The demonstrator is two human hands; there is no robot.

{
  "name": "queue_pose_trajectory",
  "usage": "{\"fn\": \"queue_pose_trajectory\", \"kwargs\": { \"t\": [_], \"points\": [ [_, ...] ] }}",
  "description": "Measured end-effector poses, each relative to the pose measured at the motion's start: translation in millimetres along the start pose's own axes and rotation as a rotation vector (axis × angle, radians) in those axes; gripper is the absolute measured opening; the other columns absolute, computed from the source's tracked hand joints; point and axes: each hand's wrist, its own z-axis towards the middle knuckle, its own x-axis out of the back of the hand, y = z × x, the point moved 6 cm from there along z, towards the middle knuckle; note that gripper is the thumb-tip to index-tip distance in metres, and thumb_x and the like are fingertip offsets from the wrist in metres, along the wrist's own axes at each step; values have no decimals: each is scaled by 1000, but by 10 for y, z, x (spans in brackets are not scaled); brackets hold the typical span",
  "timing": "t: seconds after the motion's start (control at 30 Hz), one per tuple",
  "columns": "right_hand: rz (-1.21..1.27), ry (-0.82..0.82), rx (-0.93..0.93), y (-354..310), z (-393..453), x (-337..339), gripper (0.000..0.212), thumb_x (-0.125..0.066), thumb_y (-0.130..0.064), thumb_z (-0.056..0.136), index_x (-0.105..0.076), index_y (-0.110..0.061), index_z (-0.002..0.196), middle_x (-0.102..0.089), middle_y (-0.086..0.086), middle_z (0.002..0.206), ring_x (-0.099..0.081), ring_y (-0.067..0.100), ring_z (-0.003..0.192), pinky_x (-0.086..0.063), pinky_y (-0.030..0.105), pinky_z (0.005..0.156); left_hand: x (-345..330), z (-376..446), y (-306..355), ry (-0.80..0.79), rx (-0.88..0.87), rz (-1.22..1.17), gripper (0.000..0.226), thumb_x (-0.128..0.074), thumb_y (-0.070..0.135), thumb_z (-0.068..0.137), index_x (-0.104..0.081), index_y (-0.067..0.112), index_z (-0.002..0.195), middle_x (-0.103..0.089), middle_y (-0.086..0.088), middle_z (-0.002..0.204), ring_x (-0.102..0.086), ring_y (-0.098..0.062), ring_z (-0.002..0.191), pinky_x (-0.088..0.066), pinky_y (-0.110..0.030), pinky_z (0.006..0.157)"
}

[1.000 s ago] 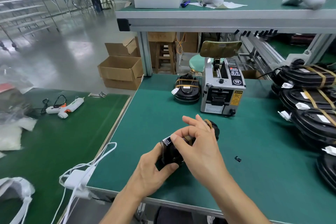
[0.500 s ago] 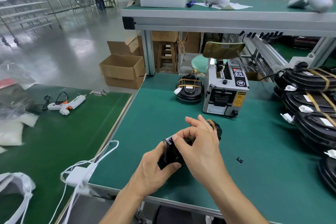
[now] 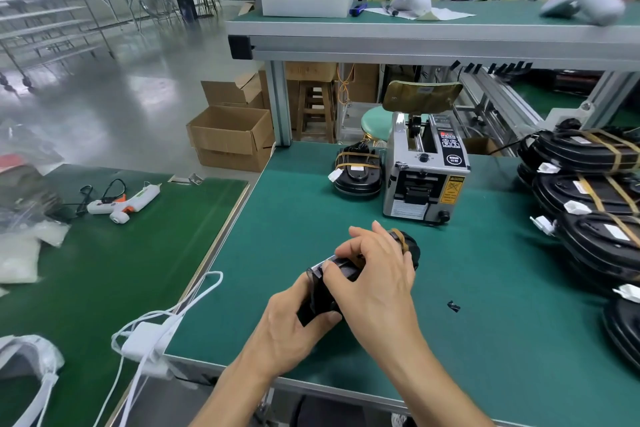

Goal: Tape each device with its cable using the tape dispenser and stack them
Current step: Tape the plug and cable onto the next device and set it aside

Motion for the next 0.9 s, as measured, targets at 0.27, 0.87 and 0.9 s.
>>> {"fn": "queue_pose_trajectory", "kwargs": {
  "t": [0.27, 0.87, 0.9],
  "points": [
    [16, 76, 61, 71, -26, -79, 28, -77, -41, 84, -57, -38, 104, -51, -30, 119, -21, -6, 148, 5, 41, 126, -1, 2, -94, 16, 23, 48, 52, -75, 40, 96, -55, 47, 144, -76, 15, 129, -74, -17, 117, -60, -43, 98],
    [203, 324, 18, 125, 111, 347, 9, -57, -38, 98, -65, -42, 102, -63, -31, 105, -51, -8, 115, -19, 51, 124, 10, 13, -59, 13, -75, 46, 55, -70, 54, 101, -51, 46, 152, -71, 16, 140, -69, -10, 129, -52, -25, 108],
    [237, 391, 21, 174, 171, 468, 12, -57, -40, 96, -67, -40, 101, -64, -30, 105, -55, -6, 112, -30, 51, 120, 13, 16, -50, 19, -83, 33, 55, -70, 57, 101, -51, 47, 152, -71, 16, 140, -69, -11, 129, -52, -27, 109]
  ]
}}
